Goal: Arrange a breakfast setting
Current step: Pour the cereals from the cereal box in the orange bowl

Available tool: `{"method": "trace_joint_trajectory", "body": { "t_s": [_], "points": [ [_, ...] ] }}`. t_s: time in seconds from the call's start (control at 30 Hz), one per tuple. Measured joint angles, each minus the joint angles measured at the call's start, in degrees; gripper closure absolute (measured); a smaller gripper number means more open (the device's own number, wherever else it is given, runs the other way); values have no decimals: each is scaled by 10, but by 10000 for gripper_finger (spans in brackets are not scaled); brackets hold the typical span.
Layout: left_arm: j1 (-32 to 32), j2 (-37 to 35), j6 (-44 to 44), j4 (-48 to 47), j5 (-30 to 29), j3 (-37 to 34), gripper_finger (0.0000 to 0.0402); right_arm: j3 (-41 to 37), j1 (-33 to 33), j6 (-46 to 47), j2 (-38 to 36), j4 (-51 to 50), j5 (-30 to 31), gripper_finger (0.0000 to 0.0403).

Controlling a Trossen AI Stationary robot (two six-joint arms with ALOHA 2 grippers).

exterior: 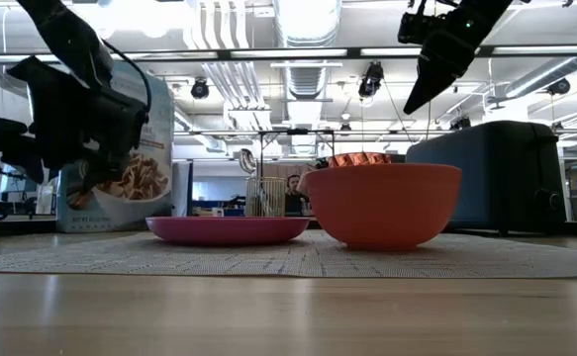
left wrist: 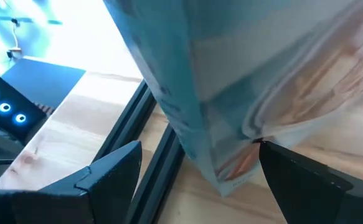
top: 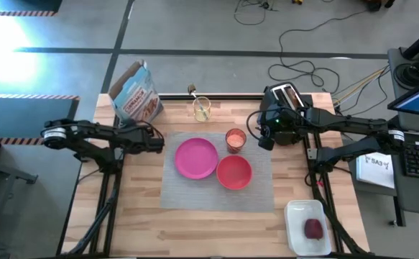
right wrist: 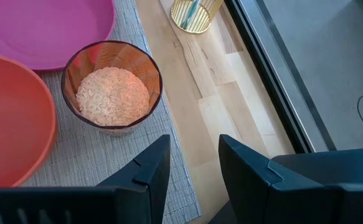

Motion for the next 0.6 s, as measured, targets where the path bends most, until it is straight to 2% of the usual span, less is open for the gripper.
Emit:
{"method": "trace_joint_trajectory", "body": {
  "t_s": [0.3,0.6],
  "points": [
    [0,68,-63,26,-58,-11,95,0,0,0,0,0,0,275],
    [-2,135,-120,47,-86,-10,95,0,0,0,0,0,0,275]
  ]
}}
